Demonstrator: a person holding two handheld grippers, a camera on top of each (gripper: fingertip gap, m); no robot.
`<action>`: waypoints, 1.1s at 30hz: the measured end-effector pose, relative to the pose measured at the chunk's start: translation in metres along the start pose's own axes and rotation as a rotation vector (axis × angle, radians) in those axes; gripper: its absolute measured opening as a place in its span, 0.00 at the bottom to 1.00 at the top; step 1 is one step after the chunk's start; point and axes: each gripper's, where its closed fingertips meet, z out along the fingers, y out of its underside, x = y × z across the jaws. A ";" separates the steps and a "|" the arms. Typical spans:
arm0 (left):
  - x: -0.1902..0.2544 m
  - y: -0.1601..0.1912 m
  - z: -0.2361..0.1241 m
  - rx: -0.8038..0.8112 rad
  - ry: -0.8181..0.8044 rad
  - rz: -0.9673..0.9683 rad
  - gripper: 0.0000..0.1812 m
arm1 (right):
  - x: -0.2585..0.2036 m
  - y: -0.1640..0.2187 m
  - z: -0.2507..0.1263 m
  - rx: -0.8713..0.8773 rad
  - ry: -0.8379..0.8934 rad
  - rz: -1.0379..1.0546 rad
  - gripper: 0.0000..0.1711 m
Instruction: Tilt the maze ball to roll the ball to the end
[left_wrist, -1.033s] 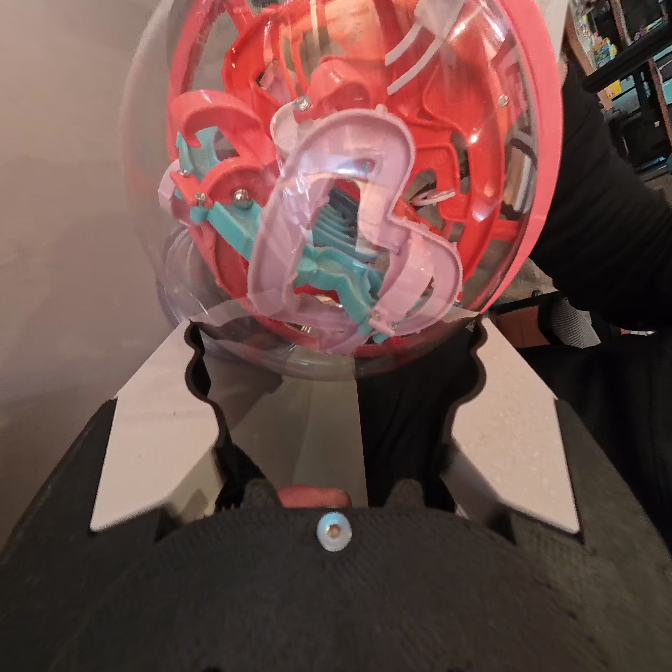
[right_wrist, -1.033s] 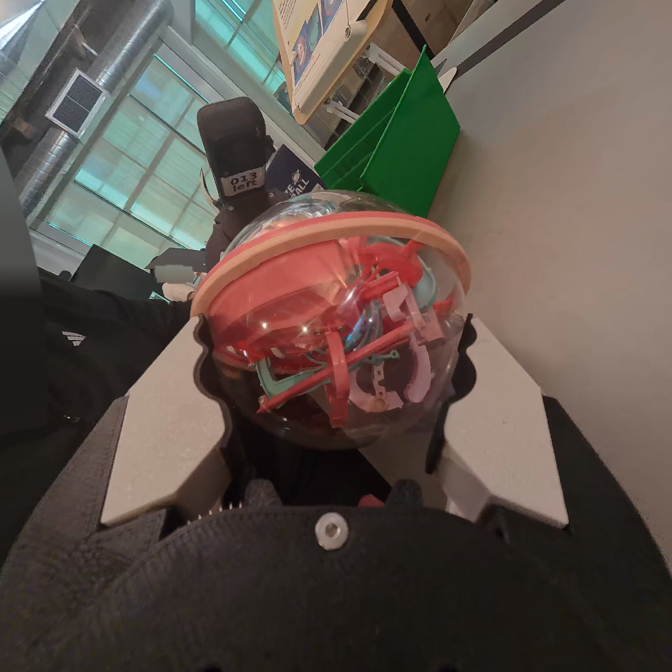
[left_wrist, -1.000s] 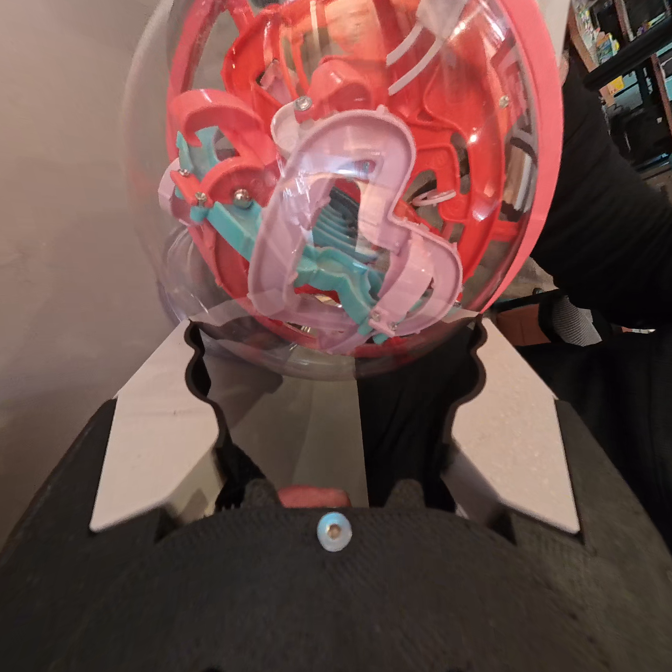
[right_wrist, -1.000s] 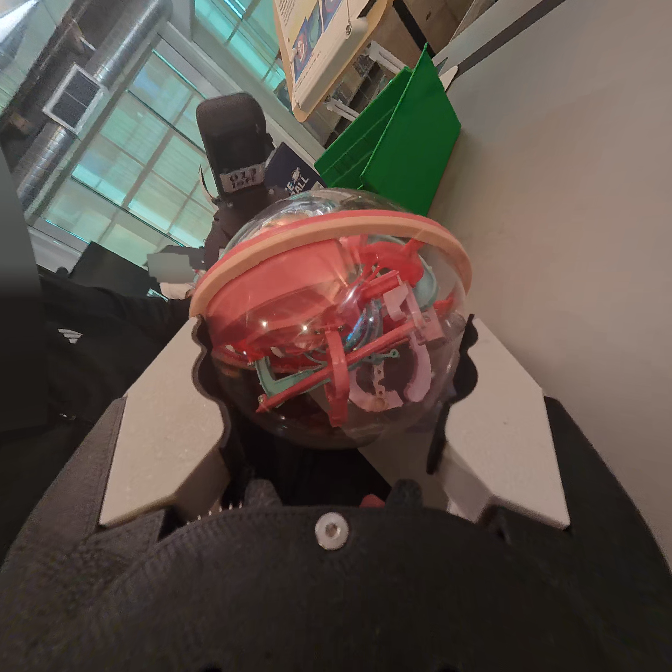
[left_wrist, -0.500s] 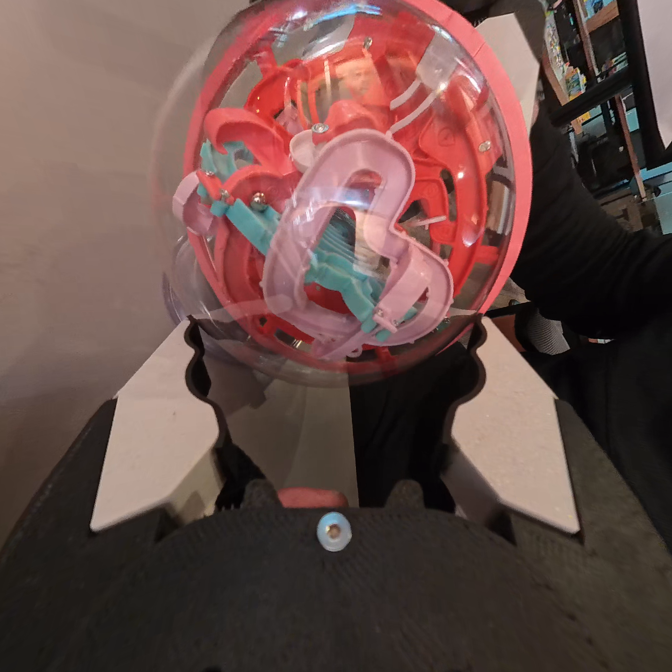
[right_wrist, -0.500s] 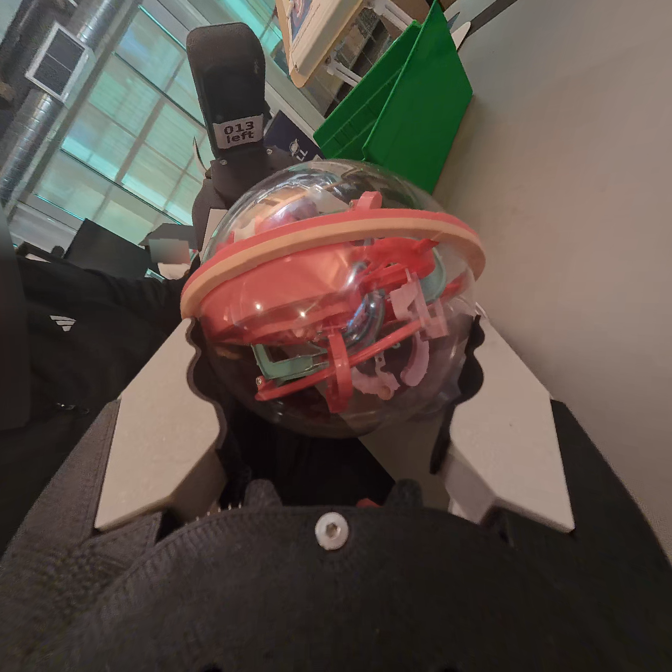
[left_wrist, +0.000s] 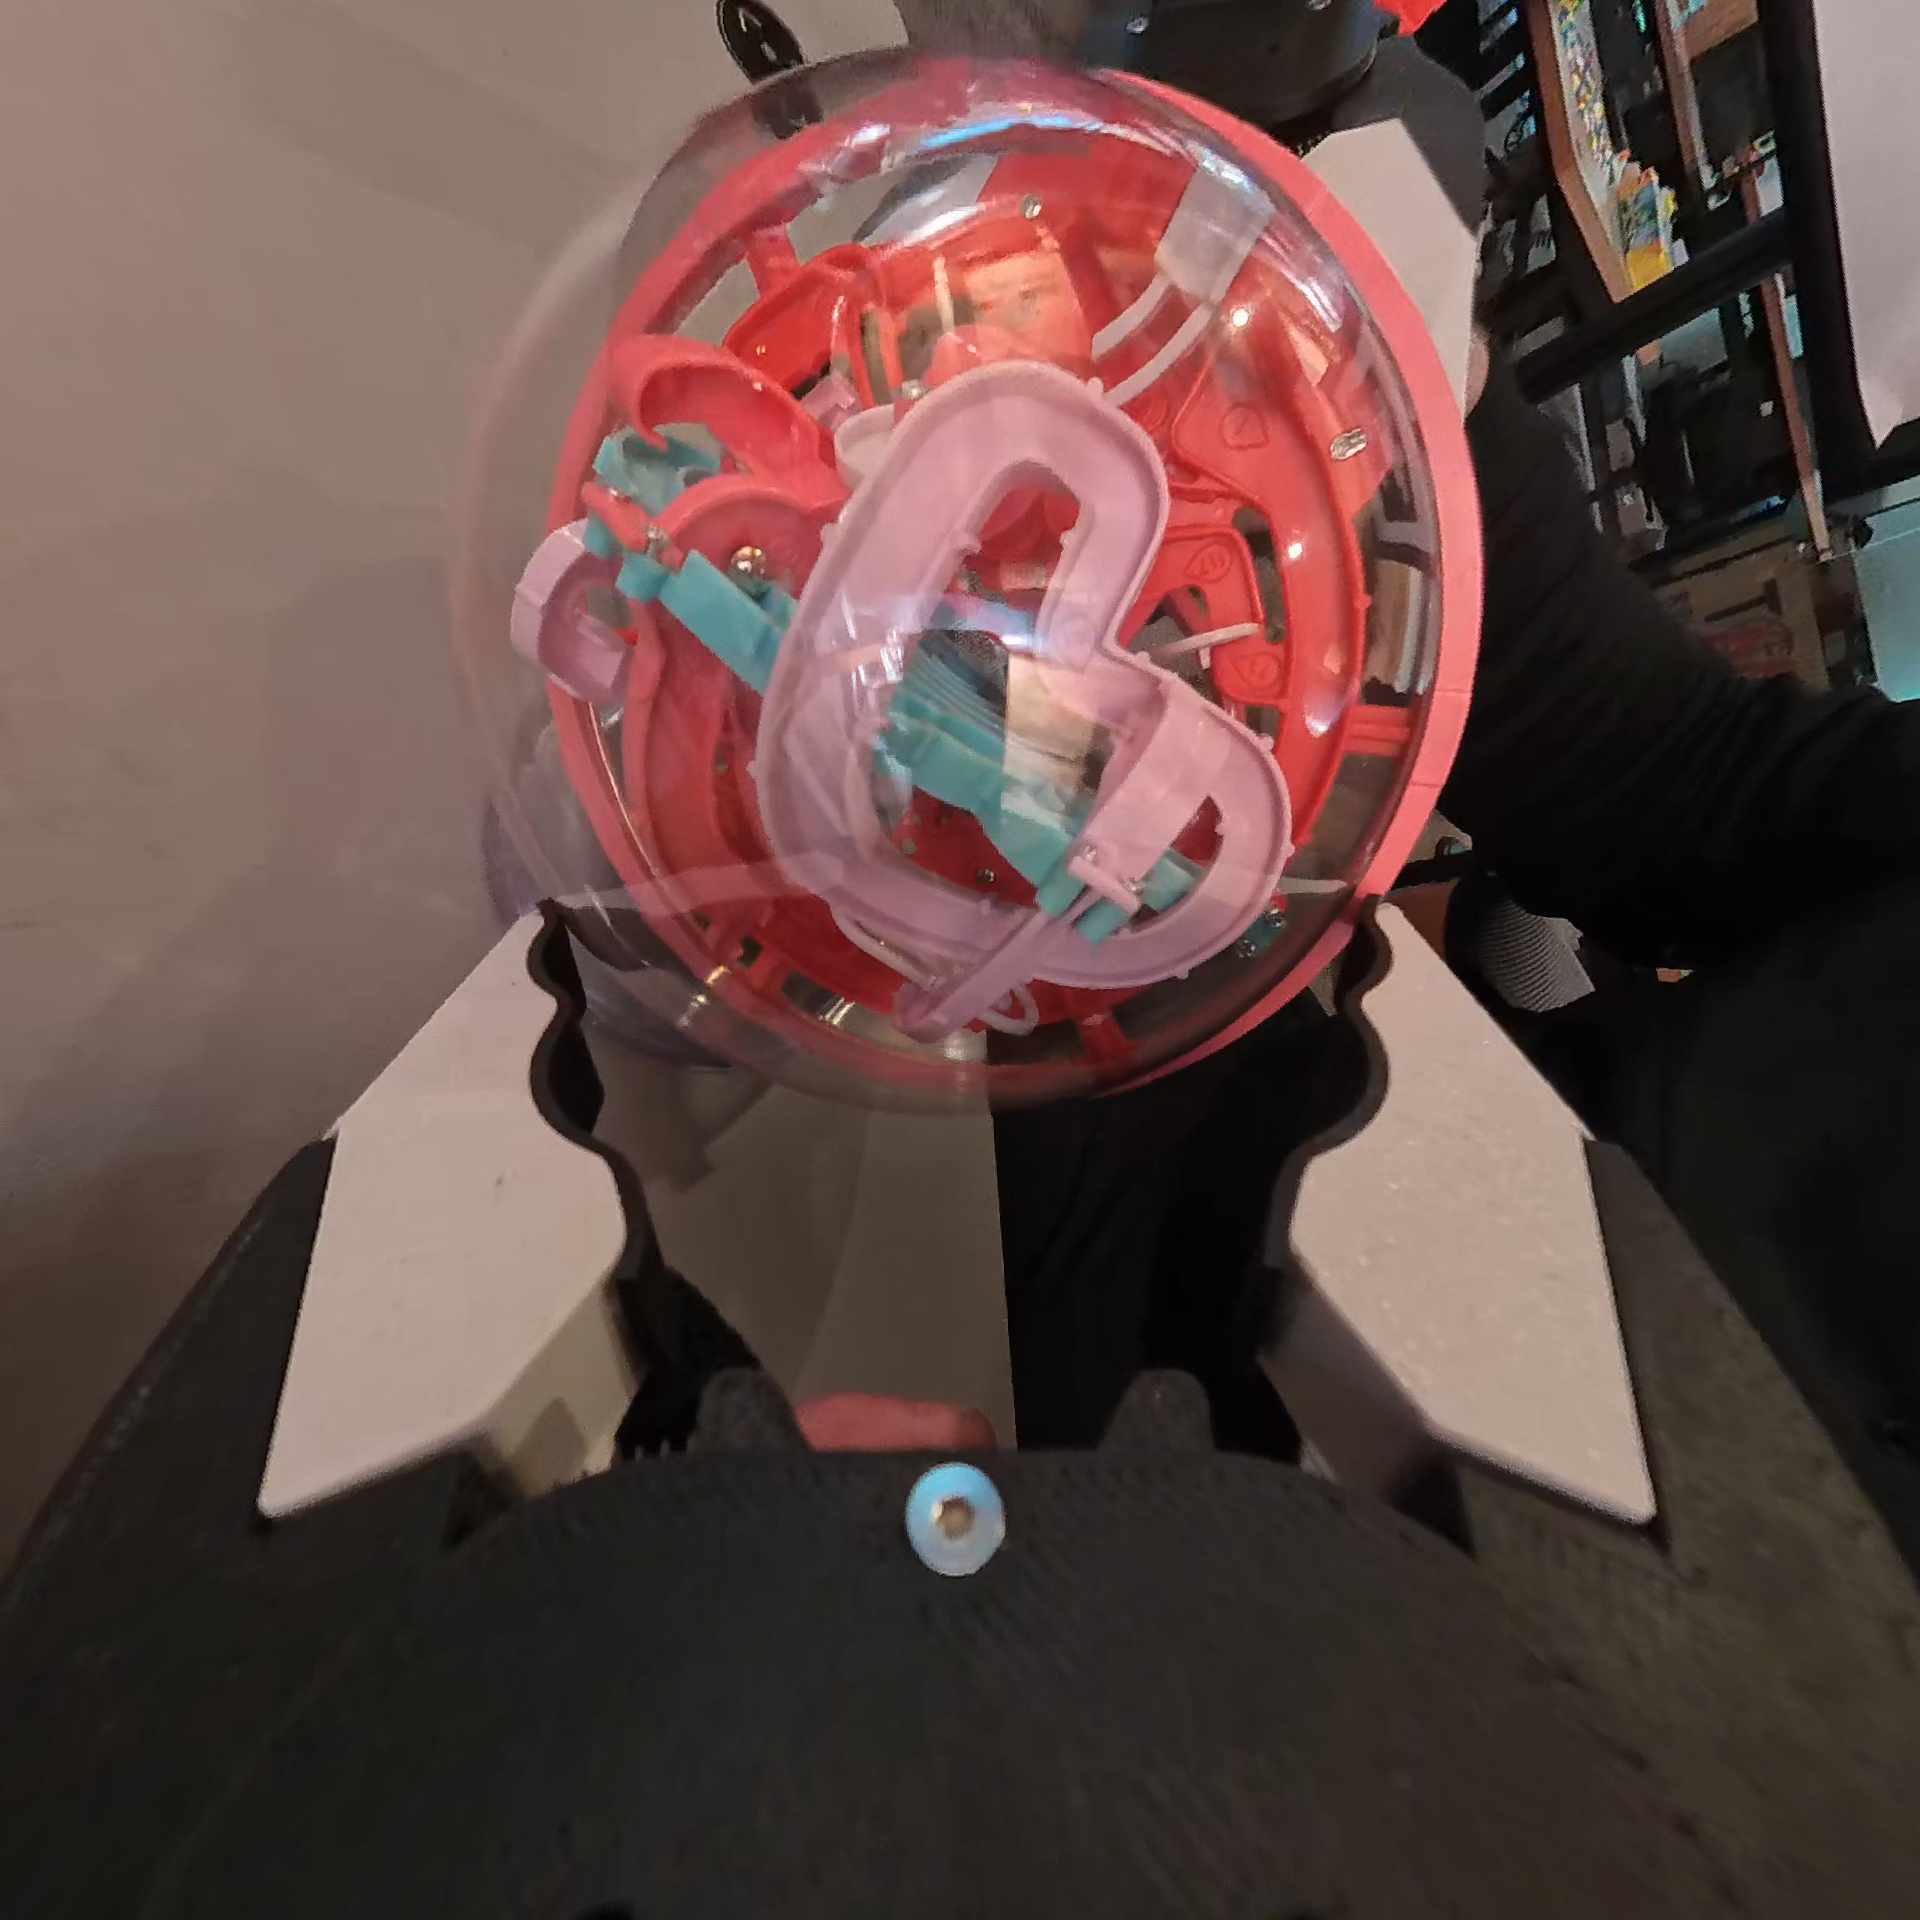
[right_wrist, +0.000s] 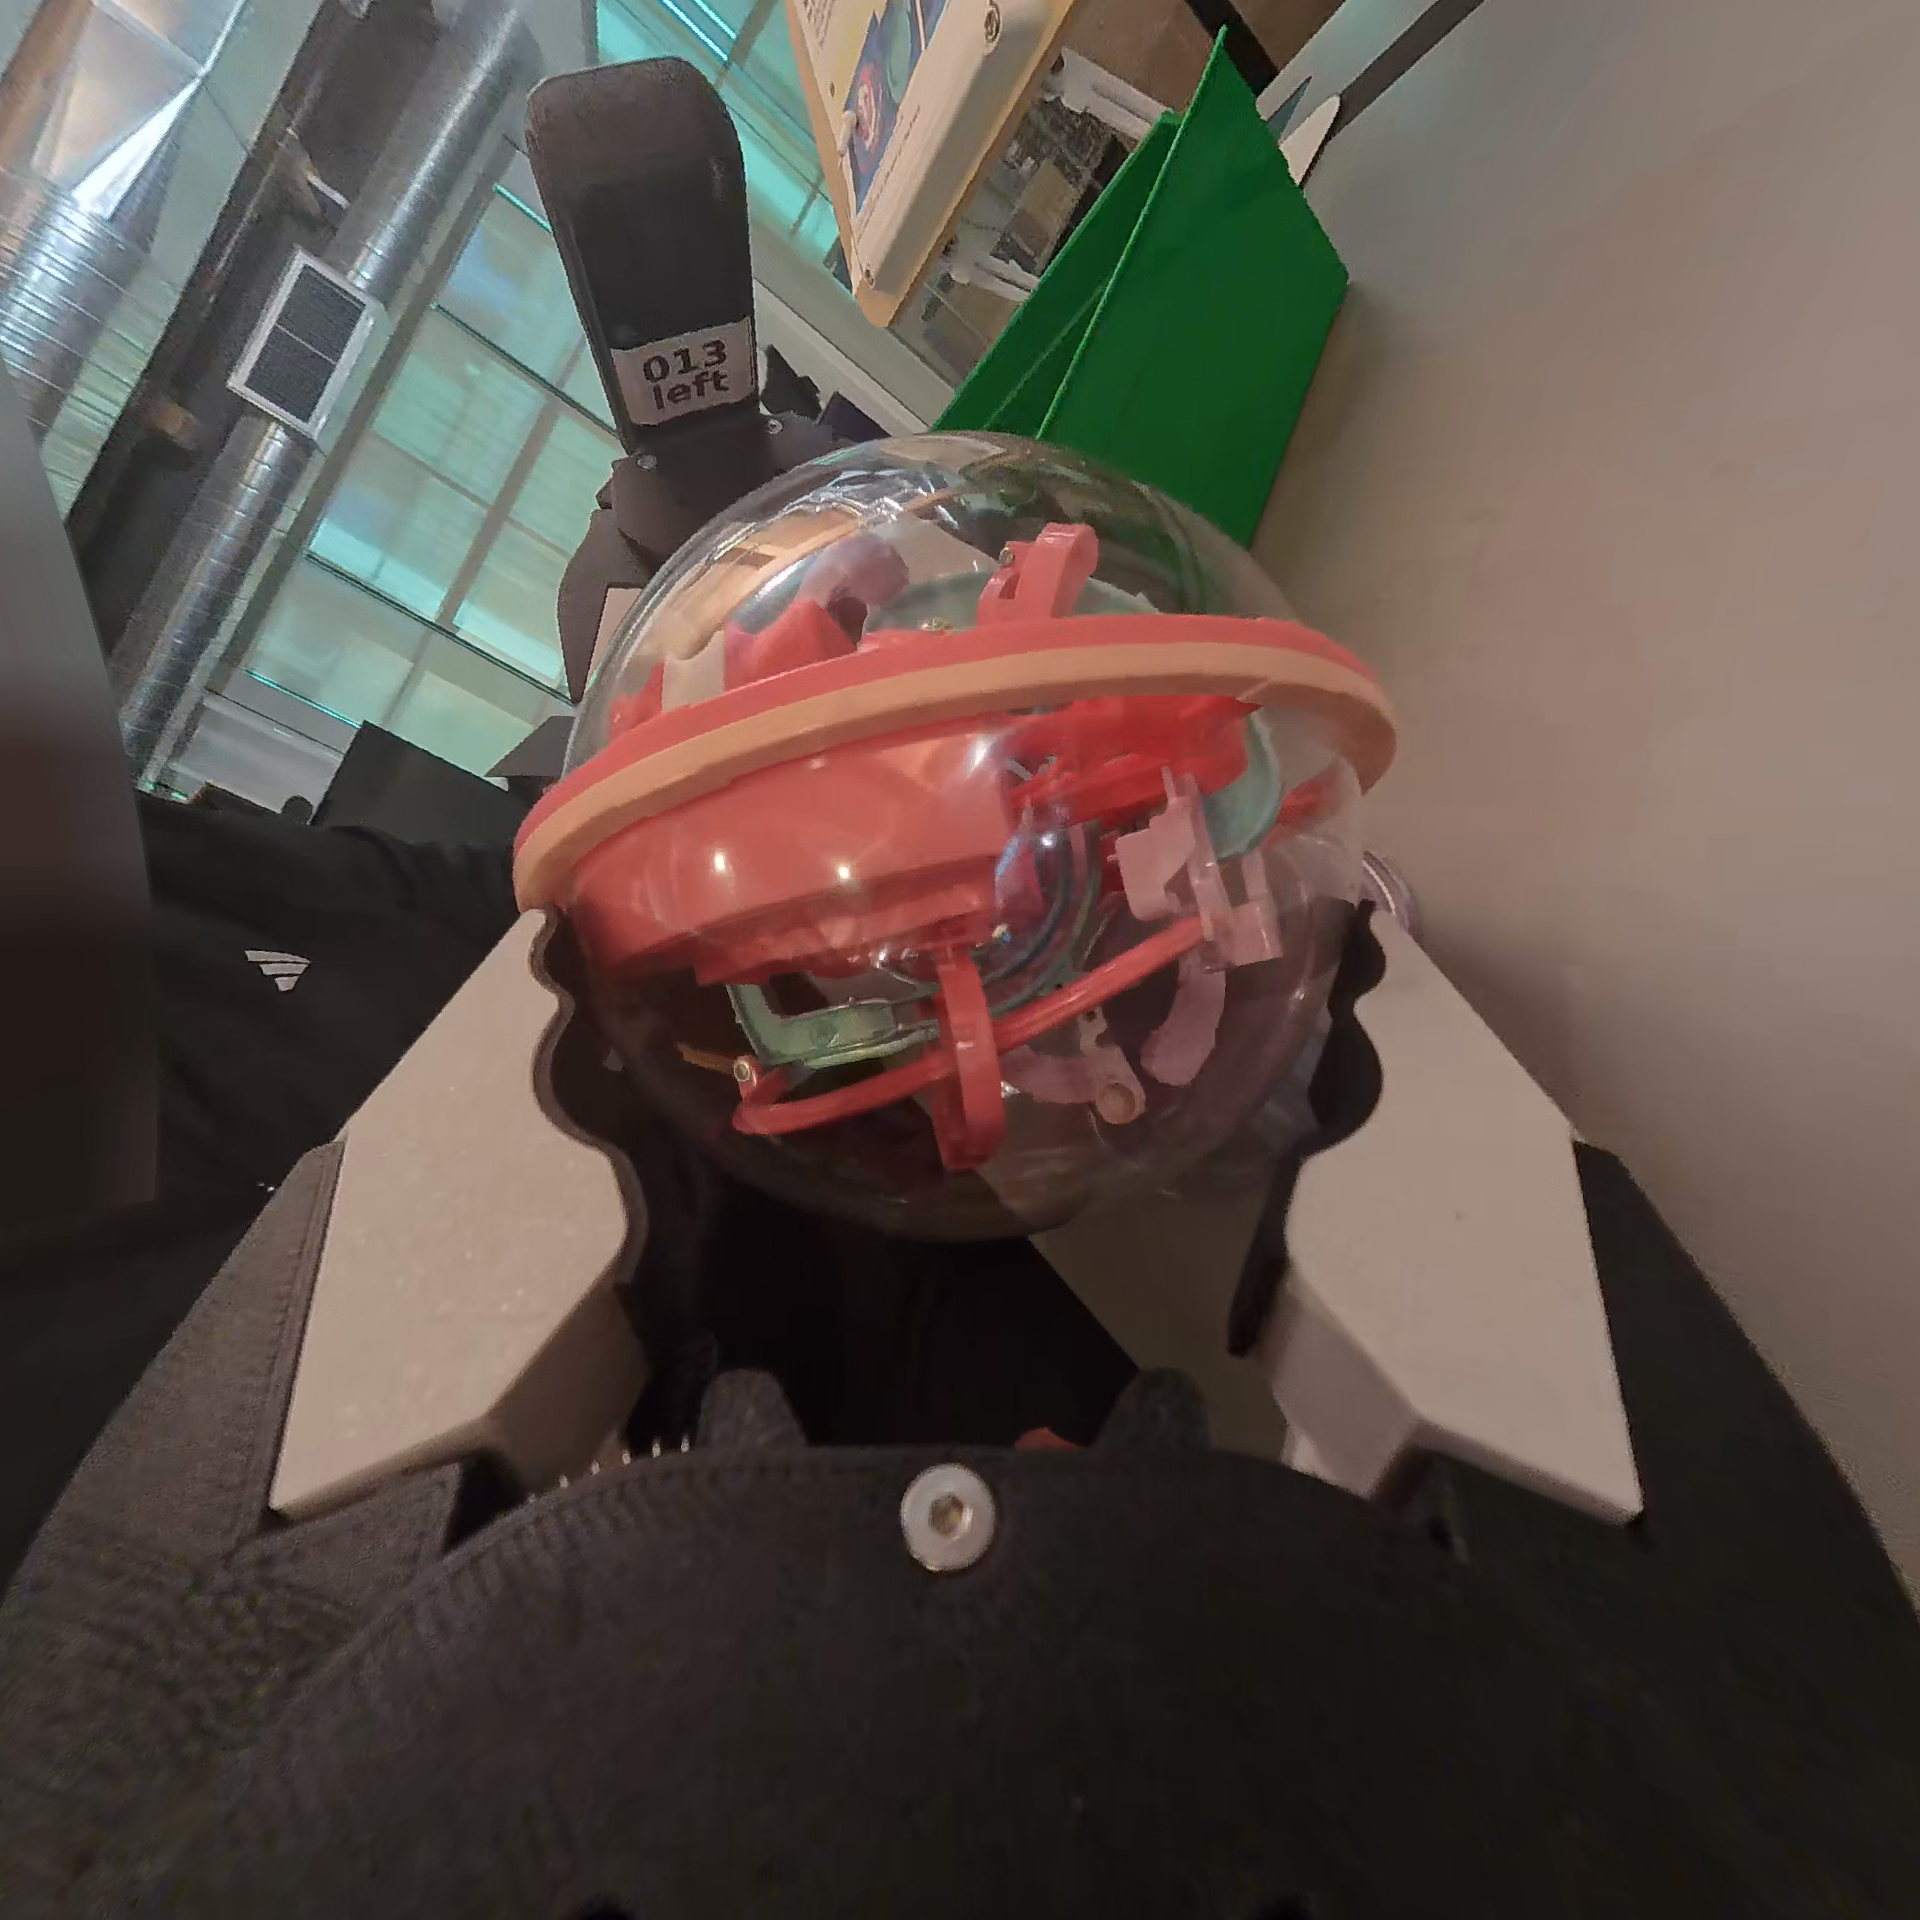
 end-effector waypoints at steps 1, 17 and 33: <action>-0.001 -0.001 -0.001 0.001 -0.001 -0.002 0.76 | 0.000 0.000 0.000 0.004 -0.003 0.004 0.81; -0.005 -0.013 -0.003 -0.042 0.010 -0.019 0.76 | 0.004 -0.003 -0.002 0.070 -0.043 0.066 0.81; -0.007 -0.023 -0.004 -0.096 0.055 -0.040 0.78 | 0.006 0.003 0.000 0.106 -0.102 0.155 0.82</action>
